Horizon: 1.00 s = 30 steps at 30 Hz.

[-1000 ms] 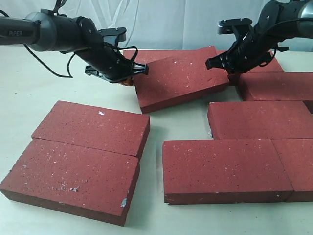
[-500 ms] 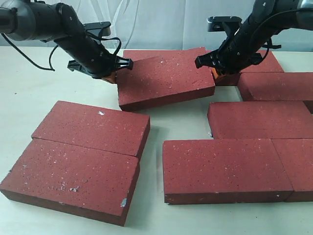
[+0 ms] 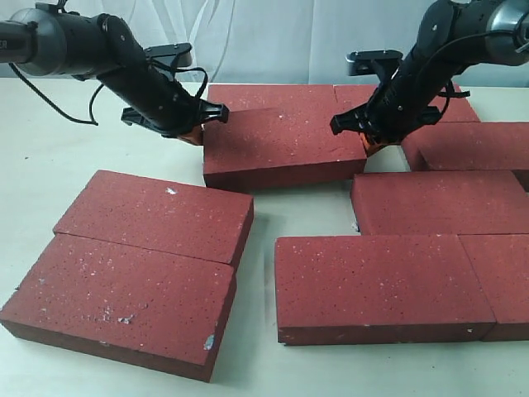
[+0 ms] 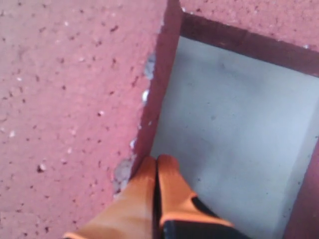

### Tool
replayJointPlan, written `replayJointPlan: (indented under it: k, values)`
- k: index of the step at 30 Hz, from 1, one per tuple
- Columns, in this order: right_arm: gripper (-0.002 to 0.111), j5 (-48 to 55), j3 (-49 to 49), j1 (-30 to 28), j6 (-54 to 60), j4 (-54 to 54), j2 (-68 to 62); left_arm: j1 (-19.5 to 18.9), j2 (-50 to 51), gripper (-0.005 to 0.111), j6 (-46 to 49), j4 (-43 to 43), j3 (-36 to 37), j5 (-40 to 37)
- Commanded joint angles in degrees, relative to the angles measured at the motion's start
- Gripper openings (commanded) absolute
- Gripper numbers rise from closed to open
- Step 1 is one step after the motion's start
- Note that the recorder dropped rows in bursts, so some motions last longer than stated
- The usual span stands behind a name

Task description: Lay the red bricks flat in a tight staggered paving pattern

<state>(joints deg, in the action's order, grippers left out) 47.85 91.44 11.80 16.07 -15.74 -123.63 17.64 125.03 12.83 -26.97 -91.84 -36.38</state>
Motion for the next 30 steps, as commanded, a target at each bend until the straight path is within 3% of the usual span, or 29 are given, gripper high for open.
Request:
replayJointPlan:
  k: [1,10,20,30]
  values:
    - [-0.001,0.1,0.2,0.6,0.3,-1.8,-0.2,0.7,-0.2,0.0,0.3,-2.9,-0.3,0.4]
    - [-0.001,-1.0,0.2,0.0,-13.8,11.3,-0.2,-0.8,-0.2,0.0,-2.4,3.8,-0.3,0.0]
    - [-0.001,1.6,0.2,-3.6,-15.3,11.3,1.7,-5.3,-0.9,0.0,-2.5,3.8,-0.3,-6.6]
    - [-0.001,10.2,-0.4,-3.8,-16.1,10.9,9.4,-5.0,-8.2,0.0,-4.2,6.0,1.0,-13.9]
